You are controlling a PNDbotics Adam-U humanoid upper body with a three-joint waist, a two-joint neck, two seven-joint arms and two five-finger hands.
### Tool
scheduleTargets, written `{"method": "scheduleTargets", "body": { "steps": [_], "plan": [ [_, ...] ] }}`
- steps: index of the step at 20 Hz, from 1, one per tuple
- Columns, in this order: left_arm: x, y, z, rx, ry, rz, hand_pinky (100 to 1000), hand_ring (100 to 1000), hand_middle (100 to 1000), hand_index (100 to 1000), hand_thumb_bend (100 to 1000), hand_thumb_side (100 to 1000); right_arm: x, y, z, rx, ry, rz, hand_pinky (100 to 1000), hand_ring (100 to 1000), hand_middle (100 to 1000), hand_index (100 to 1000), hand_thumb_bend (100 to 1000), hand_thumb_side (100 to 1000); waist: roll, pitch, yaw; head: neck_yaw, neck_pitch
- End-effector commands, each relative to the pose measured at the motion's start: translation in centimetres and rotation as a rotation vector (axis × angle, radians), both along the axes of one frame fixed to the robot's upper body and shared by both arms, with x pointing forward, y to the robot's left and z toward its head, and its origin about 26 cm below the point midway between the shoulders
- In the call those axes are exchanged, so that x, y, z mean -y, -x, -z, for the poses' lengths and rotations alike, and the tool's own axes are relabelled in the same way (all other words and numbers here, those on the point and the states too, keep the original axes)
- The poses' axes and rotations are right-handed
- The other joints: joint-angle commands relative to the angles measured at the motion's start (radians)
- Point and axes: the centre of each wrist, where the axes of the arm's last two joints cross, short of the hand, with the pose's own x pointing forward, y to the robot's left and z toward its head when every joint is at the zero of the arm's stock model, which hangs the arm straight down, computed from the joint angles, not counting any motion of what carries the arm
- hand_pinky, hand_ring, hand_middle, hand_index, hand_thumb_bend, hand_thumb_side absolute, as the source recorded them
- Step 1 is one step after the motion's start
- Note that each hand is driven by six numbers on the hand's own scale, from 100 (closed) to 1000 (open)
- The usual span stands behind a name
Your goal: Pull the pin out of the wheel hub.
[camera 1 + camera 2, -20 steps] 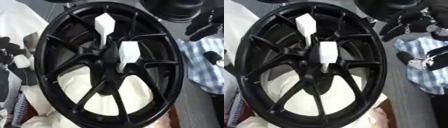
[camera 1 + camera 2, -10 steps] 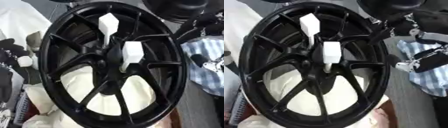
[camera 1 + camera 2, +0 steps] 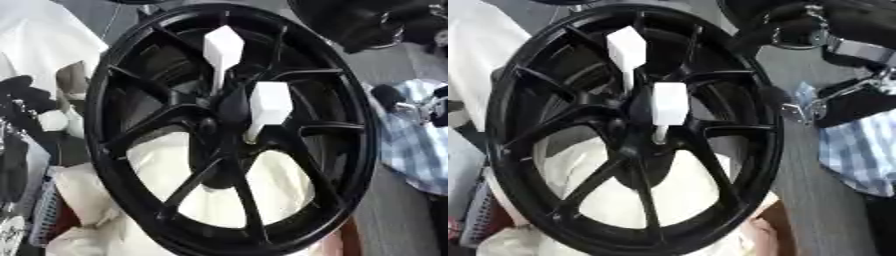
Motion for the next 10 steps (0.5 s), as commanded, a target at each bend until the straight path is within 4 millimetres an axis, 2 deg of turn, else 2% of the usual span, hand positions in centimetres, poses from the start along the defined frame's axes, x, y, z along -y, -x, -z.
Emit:
{"method": "scheduleTargets", "body": {
  "steps": [1,9,10],
  "plan": [
    [-0.1,0.2,-0.4,0.009,0.004,-0.013,729,598,576,761,100,676,-0.6,0.2,-0.6,-0.034,0.015,-0.003,863,856,856,903,100,212,0.004,-0.027,-0.002,-0.004,0.008],
    [-0.2,0.3,-0.3,0.0,0.006,-0.021,729,599,576,761,100,677,-1.6,0.0,-0.8,-0.12,0.028,0.074,875,869,869,907,100,213,0.003,-0.03,-0.006,0.0,0.022],
    [-0.2,0.3,-0.3,0.0,0.007,-0.022,729,599,577,761,100,668,-1.7,0.0,-0.7,-0.12,0.033,0.079,878,869,871,908,100,176,0.003,-0.029,-0.005,0.0,0.021]
  ]
}}
